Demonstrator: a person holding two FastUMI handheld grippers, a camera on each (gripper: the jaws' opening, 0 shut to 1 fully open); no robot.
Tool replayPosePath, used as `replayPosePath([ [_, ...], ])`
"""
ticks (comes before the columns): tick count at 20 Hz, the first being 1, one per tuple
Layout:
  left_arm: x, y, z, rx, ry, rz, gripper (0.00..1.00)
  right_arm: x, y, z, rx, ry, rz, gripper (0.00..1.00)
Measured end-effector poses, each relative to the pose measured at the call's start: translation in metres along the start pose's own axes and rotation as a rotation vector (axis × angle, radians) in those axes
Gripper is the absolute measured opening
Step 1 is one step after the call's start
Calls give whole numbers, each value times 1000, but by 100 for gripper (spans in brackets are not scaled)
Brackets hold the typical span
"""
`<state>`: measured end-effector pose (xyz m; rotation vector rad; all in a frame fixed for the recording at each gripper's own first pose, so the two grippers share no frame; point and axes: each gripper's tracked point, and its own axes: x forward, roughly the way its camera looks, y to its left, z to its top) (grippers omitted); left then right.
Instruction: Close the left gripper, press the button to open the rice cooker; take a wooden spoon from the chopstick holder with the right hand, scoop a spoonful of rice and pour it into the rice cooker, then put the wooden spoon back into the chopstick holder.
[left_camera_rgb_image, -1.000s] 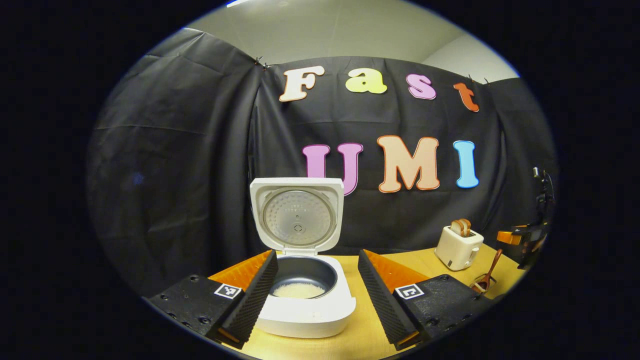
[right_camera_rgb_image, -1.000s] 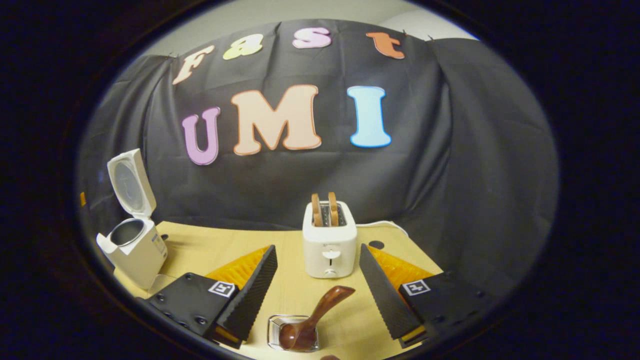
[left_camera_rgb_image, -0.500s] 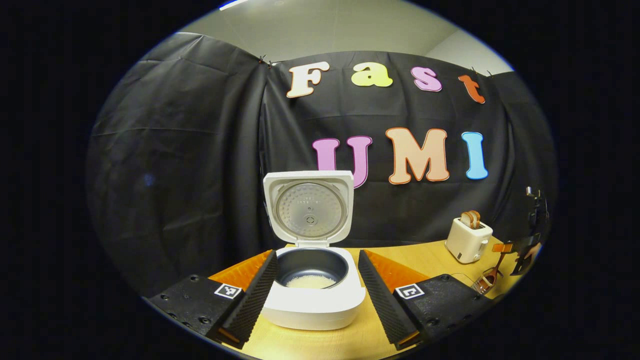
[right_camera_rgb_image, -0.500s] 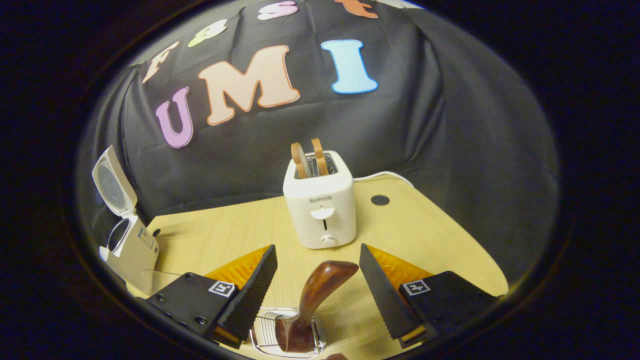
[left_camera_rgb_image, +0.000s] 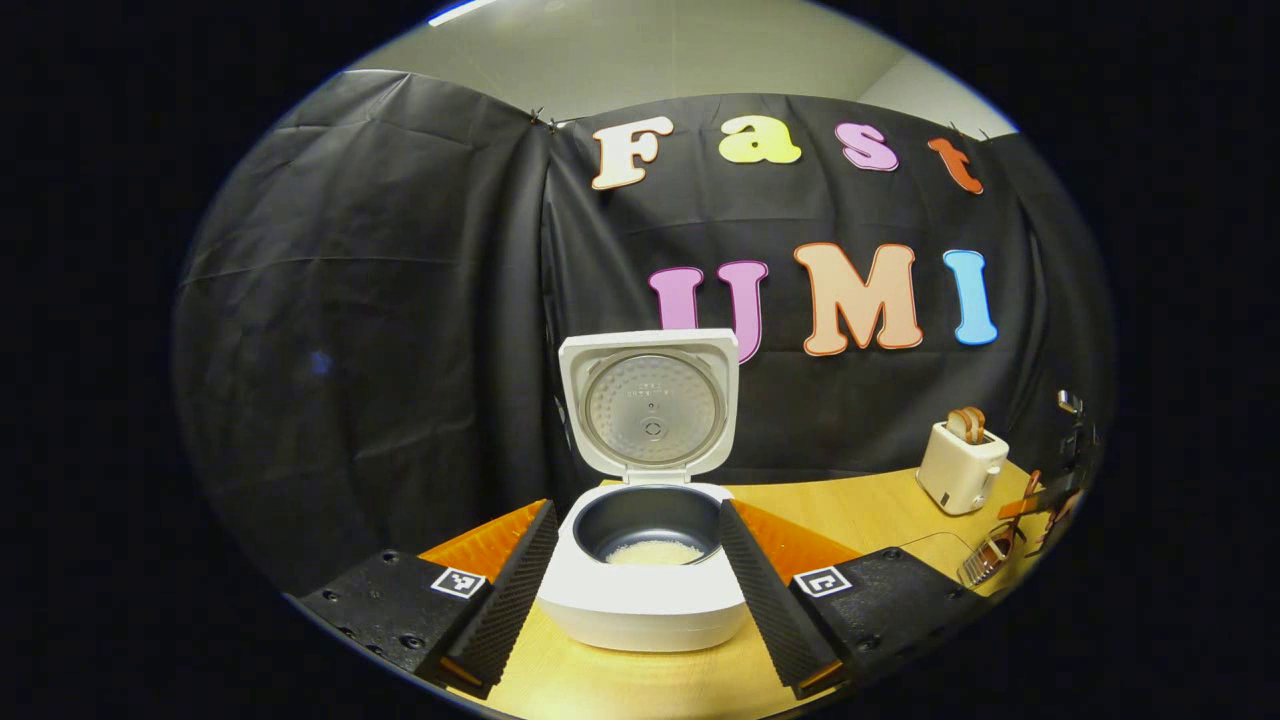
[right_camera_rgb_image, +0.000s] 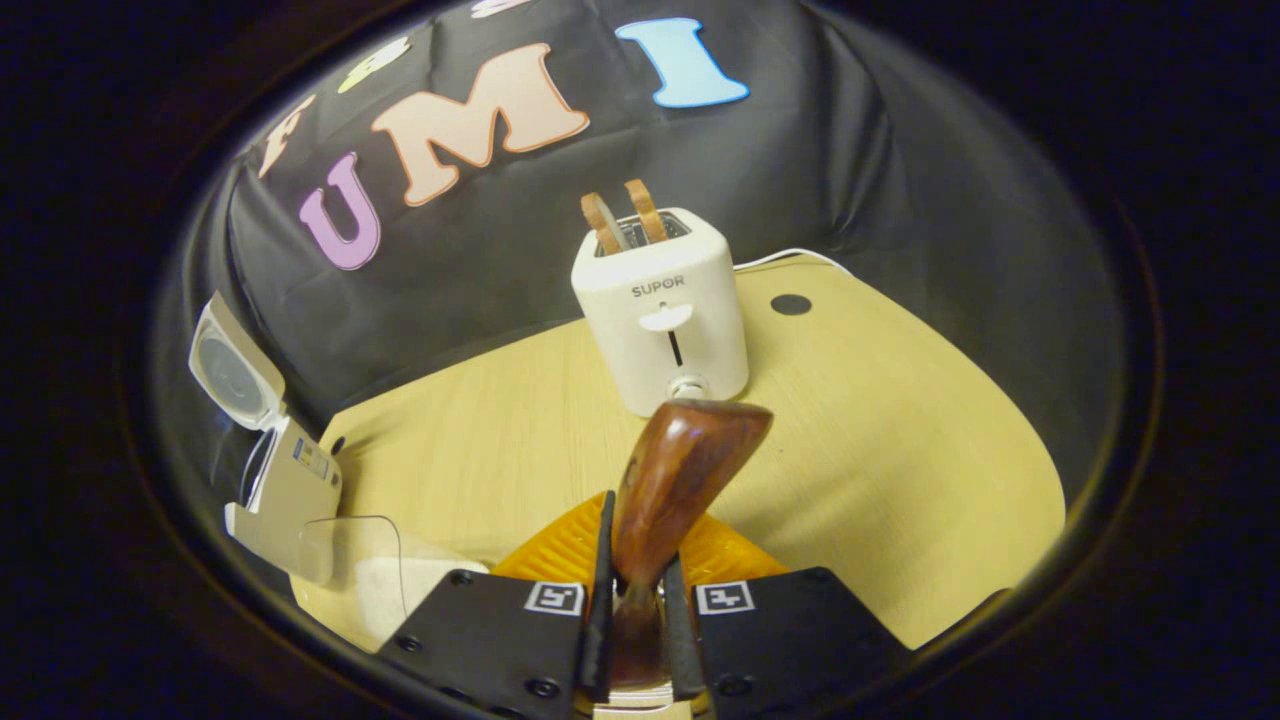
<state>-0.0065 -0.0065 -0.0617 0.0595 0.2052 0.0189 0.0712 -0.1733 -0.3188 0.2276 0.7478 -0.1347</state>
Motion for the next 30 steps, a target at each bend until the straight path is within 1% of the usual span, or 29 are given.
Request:
replayPosePath([
  [3, 3, -1, 3, -13, -10, -14, 95, -22, 8, 10, -45, -60, 3, 22],
  [6, 7, 0, 6, -24, -23, -24, 95, -54, 21, 36, -89, -147, 9, 21],
  [8, 10, -1, 8, -38, -29, -36, 95, -73, 29, 51, -116, -196, 11, 22],
  [10, 14, 0, 8, -52, -34, -44, 95, -93, 42, 68, -129, -231, 30, 22],
  [14, 17, 0, 6, -76, -36, -65, 95, -114, 75, 83, -121, -267, 79, 22],
  [18, 14, 2, 4, -88, -37, -79, 95, -122, 116, 78, -146, -258, 148, 22],
  [22, 10, 9, 0, -87, -35, -81, 94, -122, 156, 64, -182, -244, 198, 22],
  [27, 5, 29, -4, -87, -30, -54, 95, -111, 200, 32, -230, -208, 242, 21],
  [30, 1, 43, -5, -84, -28, -36, 95, -99, 218, 9, -247, -176, 258, 21],
])
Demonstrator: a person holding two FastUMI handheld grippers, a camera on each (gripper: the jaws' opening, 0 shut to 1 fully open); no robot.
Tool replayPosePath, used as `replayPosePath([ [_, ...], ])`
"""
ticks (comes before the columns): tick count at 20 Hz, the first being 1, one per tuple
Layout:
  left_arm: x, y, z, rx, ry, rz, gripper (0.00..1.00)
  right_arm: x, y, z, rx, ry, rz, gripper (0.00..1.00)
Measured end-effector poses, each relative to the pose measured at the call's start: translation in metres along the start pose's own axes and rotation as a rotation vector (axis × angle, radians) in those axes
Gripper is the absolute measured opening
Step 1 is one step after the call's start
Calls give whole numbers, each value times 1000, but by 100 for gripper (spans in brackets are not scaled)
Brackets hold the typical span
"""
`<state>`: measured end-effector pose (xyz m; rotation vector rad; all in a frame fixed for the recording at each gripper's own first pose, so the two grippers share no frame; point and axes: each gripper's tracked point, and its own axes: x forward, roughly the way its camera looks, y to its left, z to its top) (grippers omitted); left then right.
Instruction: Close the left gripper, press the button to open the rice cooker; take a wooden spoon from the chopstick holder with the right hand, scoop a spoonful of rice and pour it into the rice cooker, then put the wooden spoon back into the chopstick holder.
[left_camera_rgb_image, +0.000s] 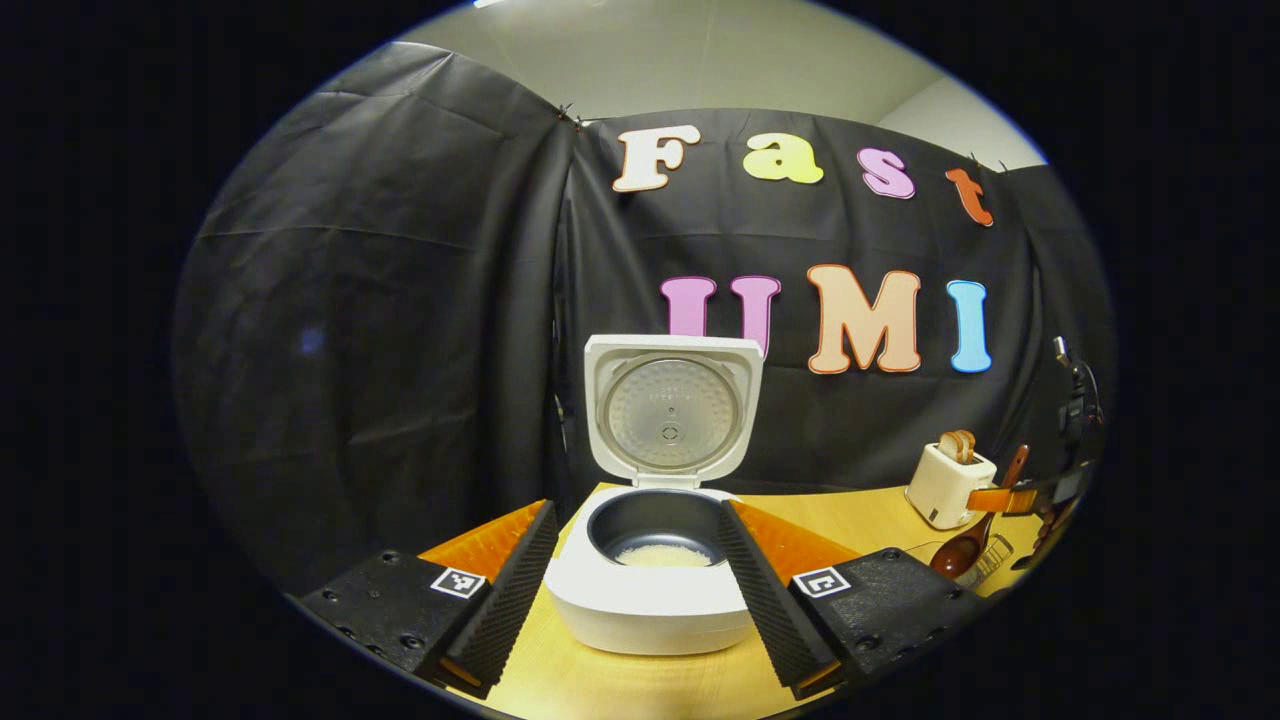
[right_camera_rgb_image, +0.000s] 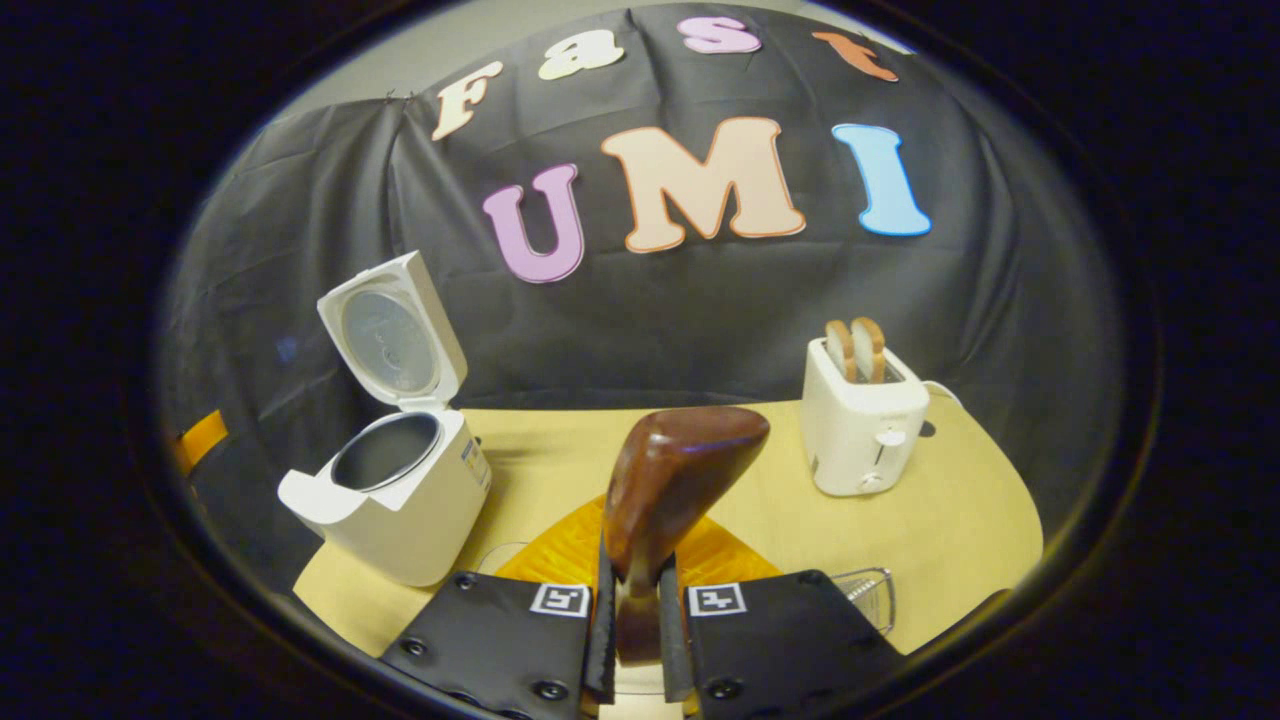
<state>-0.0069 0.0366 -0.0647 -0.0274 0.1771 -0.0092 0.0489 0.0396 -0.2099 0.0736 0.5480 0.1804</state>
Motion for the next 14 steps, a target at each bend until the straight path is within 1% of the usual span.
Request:
replayPosePath([
  [5, -6, 20, -3, 8, 4, 19, 95, 20, 31, -38, -16, 47, 18, 22],
  [8, -6, 31, -1, 4, 3, 28, 95, 34, 41, -61, -30, 87, 8, 22],
  [11, -6, 43, -3, 11, 2, 41, 95, 44, 49, -85, -72, 133, -7, 22],
  [12, -5, 47, -3, 12, 1, 44, 96, 44, 52, -90, -77, 148, -4, 22],
  [13, -6, 50, -4, 11, 1, 45, 96, 44, 56, -89, -81, 138, -4, 22],
  [14, -5, 52, -4, 9, 1, 44, 96, 45, 60, -92, -92, 143, -2, 23],
])
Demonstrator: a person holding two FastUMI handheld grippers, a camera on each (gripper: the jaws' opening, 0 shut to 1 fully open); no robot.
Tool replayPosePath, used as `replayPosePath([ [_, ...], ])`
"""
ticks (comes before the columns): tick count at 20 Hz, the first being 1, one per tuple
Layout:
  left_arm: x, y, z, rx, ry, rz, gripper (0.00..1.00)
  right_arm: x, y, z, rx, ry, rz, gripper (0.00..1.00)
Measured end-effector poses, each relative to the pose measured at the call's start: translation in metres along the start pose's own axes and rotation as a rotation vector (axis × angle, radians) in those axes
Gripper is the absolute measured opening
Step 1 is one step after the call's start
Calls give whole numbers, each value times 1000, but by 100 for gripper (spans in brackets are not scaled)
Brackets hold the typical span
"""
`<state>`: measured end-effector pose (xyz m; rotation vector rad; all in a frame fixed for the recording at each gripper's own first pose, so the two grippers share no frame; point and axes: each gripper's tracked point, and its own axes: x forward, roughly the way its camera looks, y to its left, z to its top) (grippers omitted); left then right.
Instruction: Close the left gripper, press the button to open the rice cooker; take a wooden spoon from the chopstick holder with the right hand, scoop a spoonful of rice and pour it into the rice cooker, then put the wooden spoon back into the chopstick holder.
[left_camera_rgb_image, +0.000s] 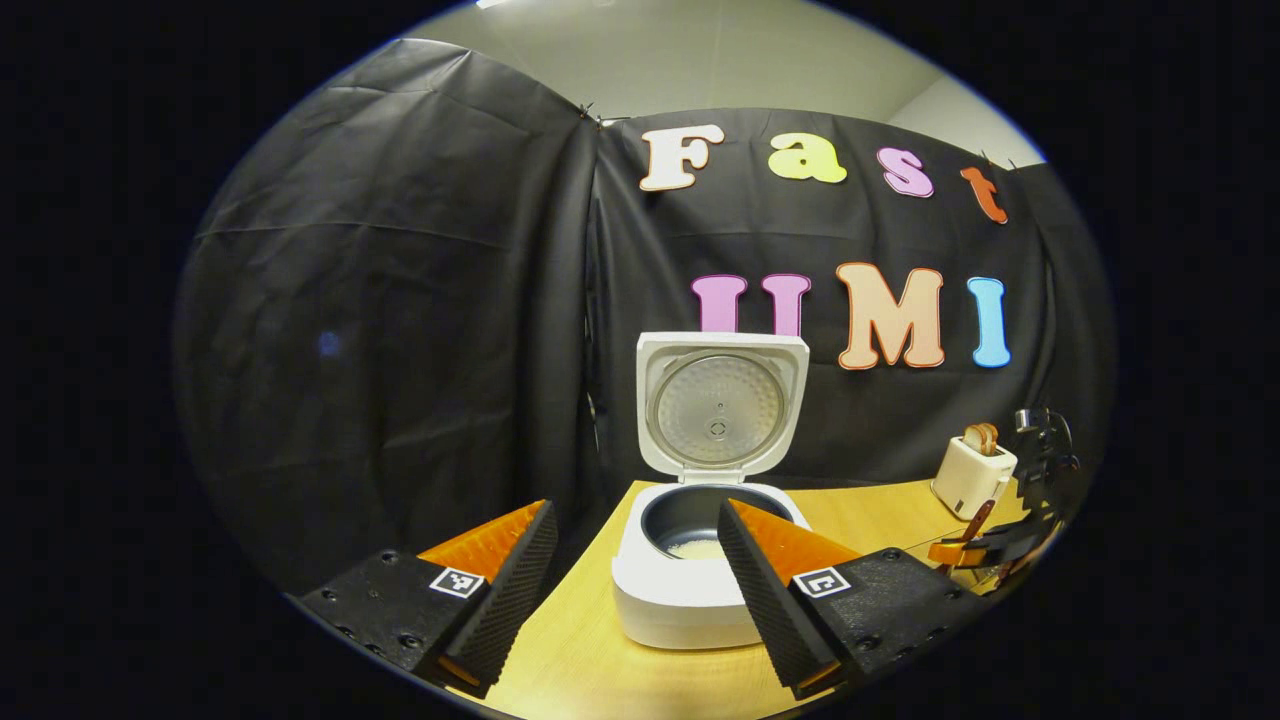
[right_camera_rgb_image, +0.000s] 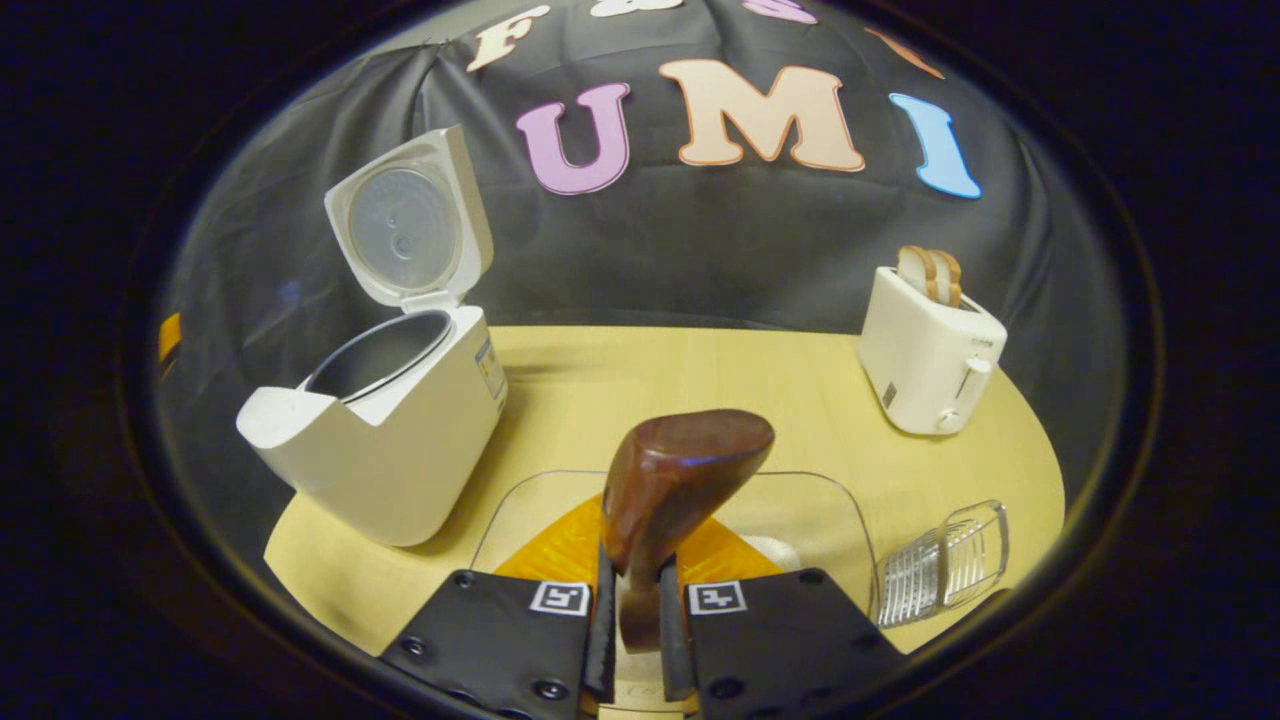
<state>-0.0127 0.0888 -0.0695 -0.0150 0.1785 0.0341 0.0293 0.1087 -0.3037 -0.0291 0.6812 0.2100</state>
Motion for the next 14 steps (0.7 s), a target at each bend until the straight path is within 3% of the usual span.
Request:
replayPosePath([
  [7, 9, 2, -6, -34, 6, -17, 96, -19, 43, -19, 71, 72, 103, 22],
  [10, 11, -2, -3, -33, -1, -27, 95, -18, 35, -22, 244, 119, 121, 21],
  [14, 13, -6, 2, -30, -10, -31, 96, -11, -4, -35, 598, 202, 138, 22],
])
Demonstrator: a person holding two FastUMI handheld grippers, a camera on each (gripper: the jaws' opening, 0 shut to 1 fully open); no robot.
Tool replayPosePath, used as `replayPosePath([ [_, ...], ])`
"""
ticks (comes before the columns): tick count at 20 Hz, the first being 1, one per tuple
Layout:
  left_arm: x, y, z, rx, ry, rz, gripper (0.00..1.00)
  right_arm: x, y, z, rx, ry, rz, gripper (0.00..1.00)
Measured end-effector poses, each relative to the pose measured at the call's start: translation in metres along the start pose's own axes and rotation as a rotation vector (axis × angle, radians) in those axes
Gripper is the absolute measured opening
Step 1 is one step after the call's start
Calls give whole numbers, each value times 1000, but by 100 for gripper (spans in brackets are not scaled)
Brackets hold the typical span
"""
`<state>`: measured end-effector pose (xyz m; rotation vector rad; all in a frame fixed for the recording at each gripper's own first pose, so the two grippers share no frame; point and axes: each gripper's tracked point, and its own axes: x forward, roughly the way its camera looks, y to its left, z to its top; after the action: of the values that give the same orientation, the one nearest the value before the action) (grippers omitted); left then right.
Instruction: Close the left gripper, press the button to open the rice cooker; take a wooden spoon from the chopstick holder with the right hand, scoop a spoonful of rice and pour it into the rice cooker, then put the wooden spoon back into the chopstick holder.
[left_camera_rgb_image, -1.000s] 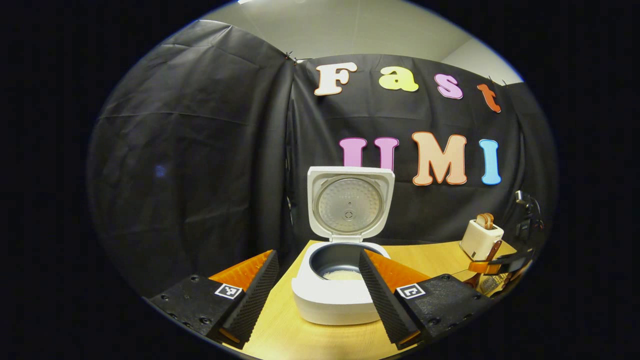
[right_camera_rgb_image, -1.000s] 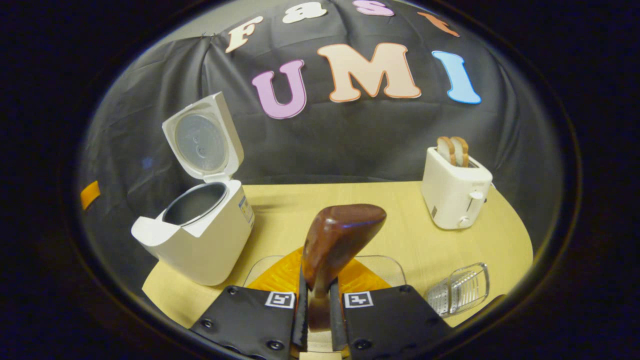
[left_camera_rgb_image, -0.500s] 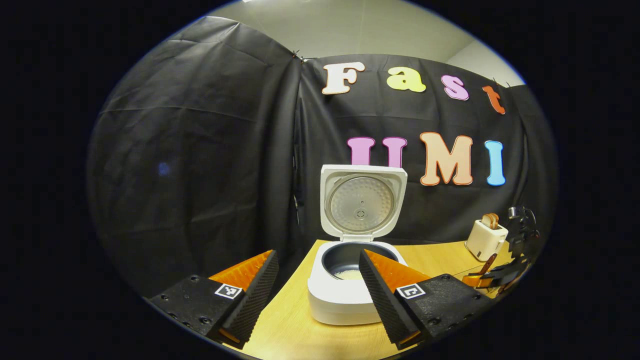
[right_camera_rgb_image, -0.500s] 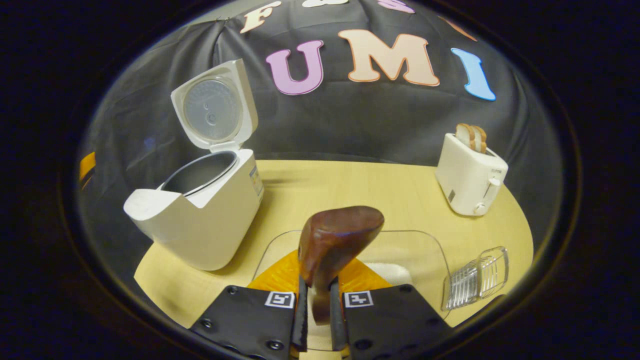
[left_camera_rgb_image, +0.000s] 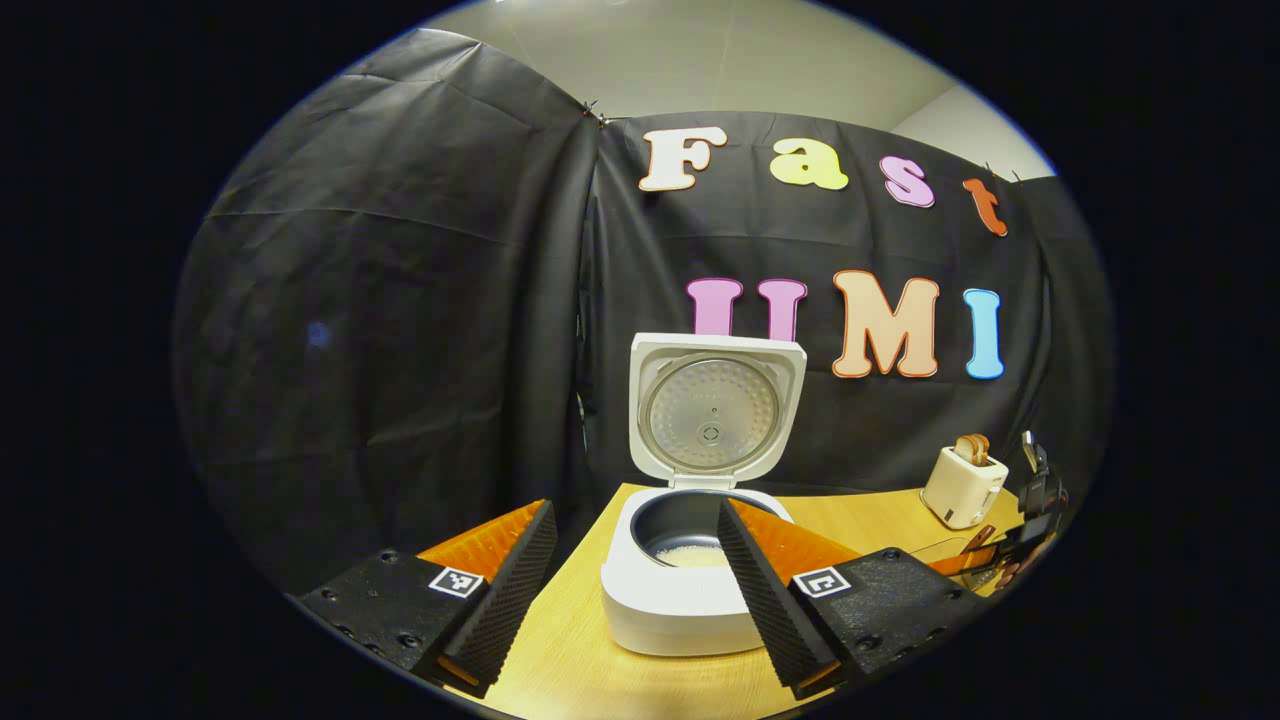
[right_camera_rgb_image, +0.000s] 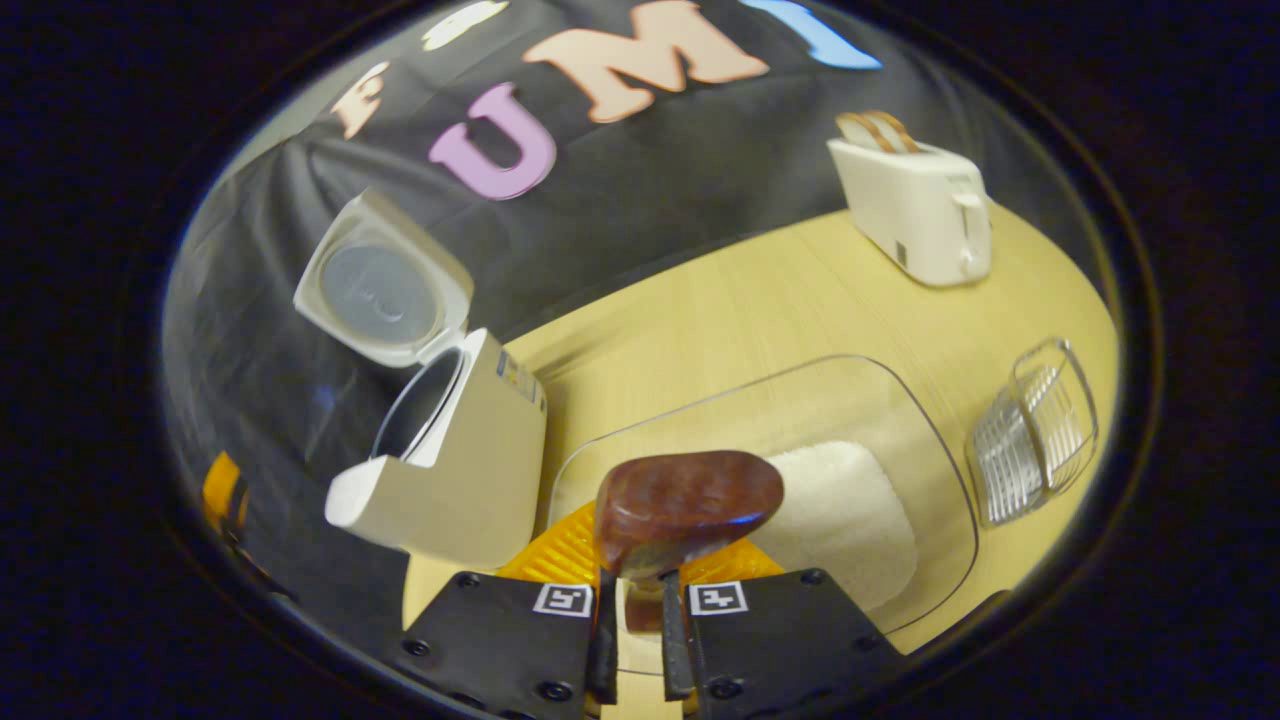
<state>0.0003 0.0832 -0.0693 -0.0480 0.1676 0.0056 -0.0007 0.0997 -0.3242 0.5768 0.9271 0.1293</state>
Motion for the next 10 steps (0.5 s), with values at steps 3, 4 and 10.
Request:
replayPosePath([
  [3, -1, -2, 3, -4, -5, 0, 94, -9, -23, 14, 207, -3, 43, 21],
  [4, -1, -3, 5, -5, -6, 2, 96, -13, -30, 19, 228, -11, 43, 19],
  [10, -2, -20, 11, -9, -16, -12, 95, -34, -20, 55, 372, -45, 174, 20],
])
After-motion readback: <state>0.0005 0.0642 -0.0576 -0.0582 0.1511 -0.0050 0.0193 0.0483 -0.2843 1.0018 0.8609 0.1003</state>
